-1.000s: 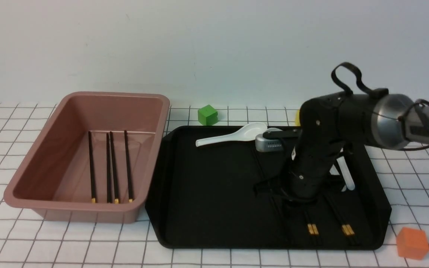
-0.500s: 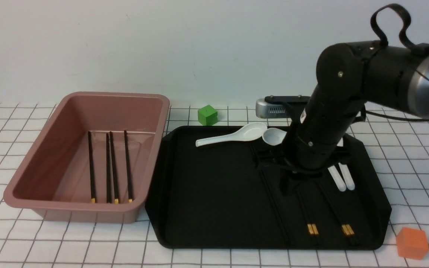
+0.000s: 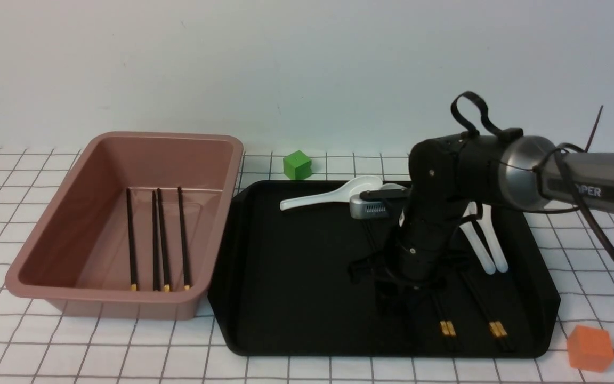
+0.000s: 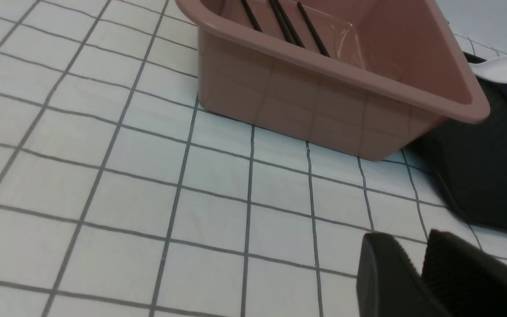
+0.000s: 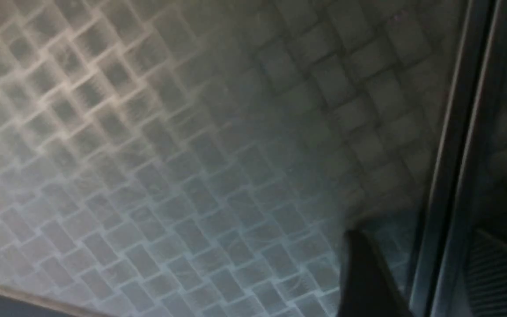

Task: On white black tablecloth take chopsticks from black tray and put them in box.

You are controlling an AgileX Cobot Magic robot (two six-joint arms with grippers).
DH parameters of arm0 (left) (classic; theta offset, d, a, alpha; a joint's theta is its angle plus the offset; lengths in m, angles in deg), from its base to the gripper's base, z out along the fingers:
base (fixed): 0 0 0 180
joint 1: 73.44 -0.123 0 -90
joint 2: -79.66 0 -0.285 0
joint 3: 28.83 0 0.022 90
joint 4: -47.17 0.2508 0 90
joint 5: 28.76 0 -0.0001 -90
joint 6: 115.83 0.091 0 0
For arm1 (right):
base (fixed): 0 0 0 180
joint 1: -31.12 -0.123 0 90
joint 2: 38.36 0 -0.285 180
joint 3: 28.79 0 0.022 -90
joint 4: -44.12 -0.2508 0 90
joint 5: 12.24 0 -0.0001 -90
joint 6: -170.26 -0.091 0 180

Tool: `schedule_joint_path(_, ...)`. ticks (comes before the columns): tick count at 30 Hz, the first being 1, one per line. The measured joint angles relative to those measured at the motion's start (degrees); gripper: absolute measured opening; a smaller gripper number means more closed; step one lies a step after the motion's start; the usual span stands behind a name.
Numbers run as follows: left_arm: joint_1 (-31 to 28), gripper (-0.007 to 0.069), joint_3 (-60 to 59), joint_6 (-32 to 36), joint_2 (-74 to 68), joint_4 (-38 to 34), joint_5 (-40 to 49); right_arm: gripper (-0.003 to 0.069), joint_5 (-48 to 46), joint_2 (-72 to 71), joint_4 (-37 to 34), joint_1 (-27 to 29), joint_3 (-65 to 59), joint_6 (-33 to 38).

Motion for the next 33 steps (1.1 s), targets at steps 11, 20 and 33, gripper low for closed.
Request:
schedule_joint_path(11,0.0,0.0161,0.0,0.0,0.0,0.0,0.0,0.0111,-1.76,0.84,2.89,-0.11,0.76,0.0)
schedule_joint_path(20,0.0,0.0167,0.0,0.0,0.0,0.0,0.0,0.0108,-3.67,0.89,3.27,-0.36,1.61,0.0)
schedule_joint_path(33,0.0,0.0183,0.0,0.0,0.0,0.0,0.0,0.0108,-11.43,-11.22,0.92,-0.56,1.68,1.52)
